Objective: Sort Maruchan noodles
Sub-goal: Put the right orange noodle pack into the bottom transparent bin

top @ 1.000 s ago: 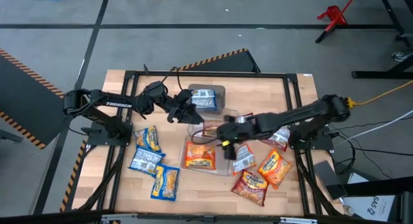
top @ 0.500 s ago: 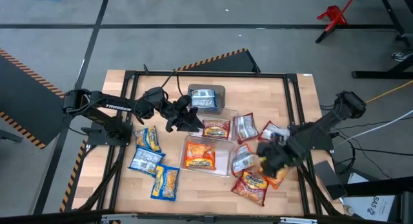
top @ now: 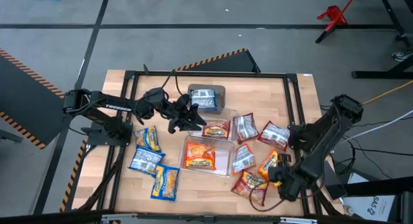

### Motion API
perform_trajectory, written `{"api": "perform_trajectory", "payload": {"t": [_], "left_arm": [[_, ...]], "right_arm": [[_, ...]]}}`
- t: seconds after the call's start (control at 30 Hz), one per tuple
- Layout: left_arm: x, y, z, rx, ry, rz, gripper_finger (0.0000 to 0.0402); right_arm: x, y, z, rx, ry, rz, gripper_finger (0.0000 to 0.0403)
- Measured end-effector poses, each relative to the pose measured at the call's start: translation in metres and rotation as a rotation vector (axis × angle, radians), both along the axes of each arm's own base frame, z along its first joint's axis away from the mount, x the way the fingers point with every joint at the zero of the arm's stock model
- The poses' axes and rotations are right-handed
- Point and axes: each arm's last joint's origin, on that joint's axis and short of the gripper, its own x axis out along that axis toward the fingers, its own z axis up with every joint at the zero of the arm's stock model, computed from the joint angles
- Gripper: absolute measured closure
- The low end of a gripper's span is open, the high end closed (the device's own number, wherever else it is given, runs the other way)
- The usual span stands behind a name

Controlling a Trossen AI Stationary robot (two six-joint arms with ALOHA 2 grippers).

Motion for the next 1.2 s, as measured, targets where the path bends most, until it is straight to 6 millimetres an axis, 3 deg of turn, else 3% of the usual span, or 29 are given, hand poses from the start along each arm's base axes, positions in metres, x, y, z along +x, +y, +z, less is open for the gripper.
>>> {"api": "perform_trajectory", "payload": {"t": [0.33,0.47,0.6,0.8,1.2], "left_arm": [[0.001,0.001,-0.002,0.018,0.009,0.023,0.0207],[0.001,0.001,-0.002,0.018,0.011,0.023,0.0207],[0.001,0.001,-0.002,0.017,0.012,0.022,0.0207],[0.001,0.001,-0.002,0.016,0.012,0.029,0.0207],[0.002,0.0,-0.002,-0.002,0.013,0.092,0.0207]], "right_arm": [[0.003,0.016,-0.039,-0.113,0.088,-0.003,0.0022],[0.005,0.018,-0.057,-0.189,0.131,0.062,0.0005],[0.005,0.017,-0.065,-0.244,0.161,0.027,0.0013],[0.003,0.014,-0.063,-0.275,0.148,-0.108,0.0078],[0.003,0.01,-0.057,-0.358,0.124,-0.254,0.0339]]}}
